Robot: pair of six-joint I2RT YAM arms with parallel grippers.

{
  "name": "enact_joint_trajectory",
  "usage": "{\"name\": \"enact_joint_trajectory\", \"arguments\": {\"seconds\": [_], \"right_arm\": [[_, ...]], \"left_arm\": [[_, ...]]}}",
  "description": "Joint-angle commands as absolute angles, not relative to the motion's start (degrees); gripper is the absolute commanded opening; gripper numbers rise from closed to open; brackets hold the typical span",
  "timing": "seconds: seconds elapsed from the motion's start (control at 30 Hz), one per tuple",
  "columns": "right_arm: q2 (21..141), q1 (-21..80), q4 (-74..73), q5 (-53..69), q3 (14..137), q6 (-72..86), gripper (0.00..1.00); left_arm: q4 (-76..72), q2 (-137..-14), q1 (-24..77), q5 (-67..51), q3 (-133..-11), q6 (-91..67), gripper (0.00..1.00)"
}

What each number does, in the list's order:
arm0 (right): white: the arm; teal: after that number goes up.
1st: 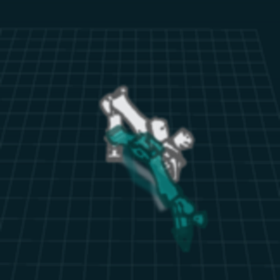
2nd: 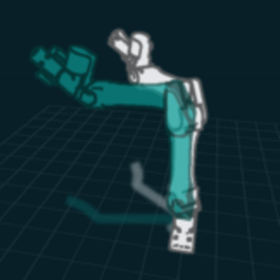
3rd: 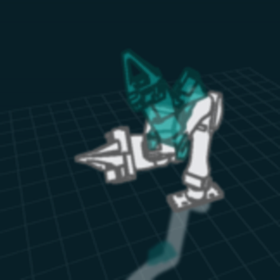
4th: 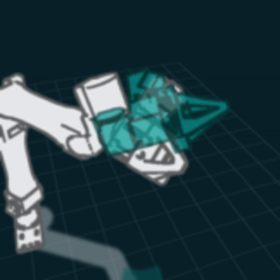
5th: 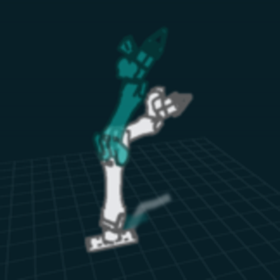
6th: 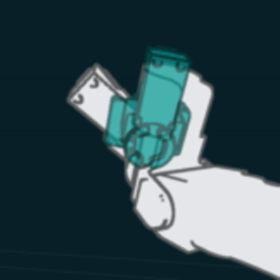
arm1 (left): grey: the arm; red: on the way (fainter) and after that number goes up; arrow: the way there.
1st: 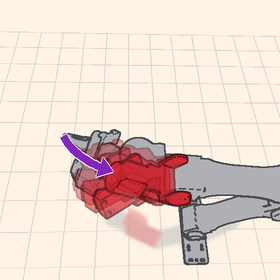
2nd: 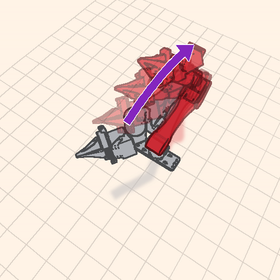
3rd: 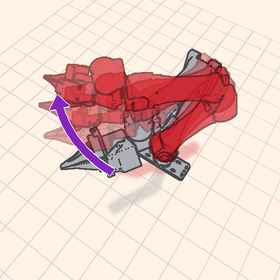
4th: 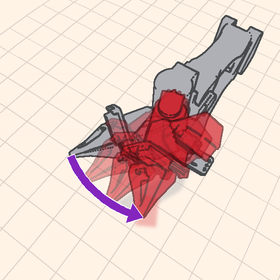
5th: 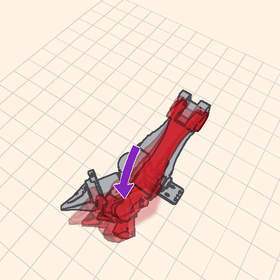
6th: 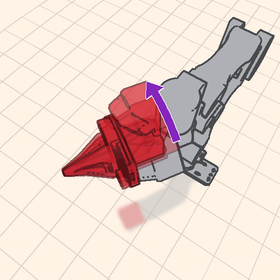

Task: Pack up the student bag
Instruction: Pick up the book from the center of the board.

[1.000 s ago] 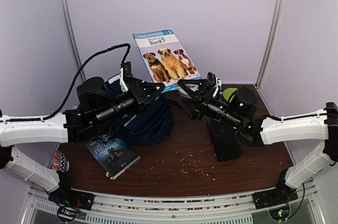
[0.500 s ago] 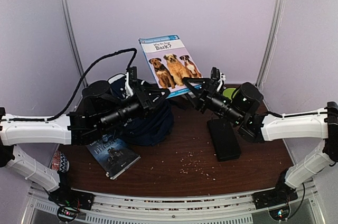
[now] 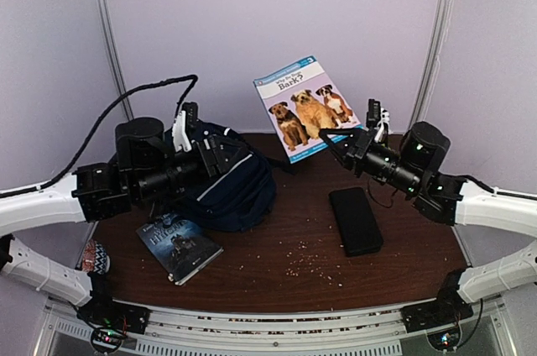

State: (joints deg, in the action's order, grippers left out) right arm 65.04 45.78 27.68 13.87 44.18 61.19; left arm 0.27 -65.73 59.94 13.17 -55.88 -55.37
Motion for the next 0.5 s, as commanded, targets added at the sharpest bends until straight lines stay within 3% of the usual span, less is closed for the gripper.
{"name": "enact_joint_trajectory", "arguments": {"seconds": [0.0, 0.2, 0.37, 0.47], "right_arm": [[59.1, 44.0, 8.4, 7.4, 44.5, 47.6, 0.00], [55.1, 43.1, -4.3, 4.1, 43.2, 39.8, 0.00], [53.8, 42.8, -5.3, 4.0, 40.0, 40.0, 0.00], [53.4, 42.8, -5.2, 4.2, 38.9, 40.5, 0.00]], "left_arm": [[19.3, -64.3, 54.3, 16.6, -58.7, -37.4, 0.98], [40.5, -79.6, 54.0, 19.8, -71.3, -15.9, 0.95], [45.2, -91.5, 54.3, 23.5, -77.6, -9.7, 0.94], [45.6, -96.9, 54.4, 21.5, -81.8, -8.1, 0.88]]}}
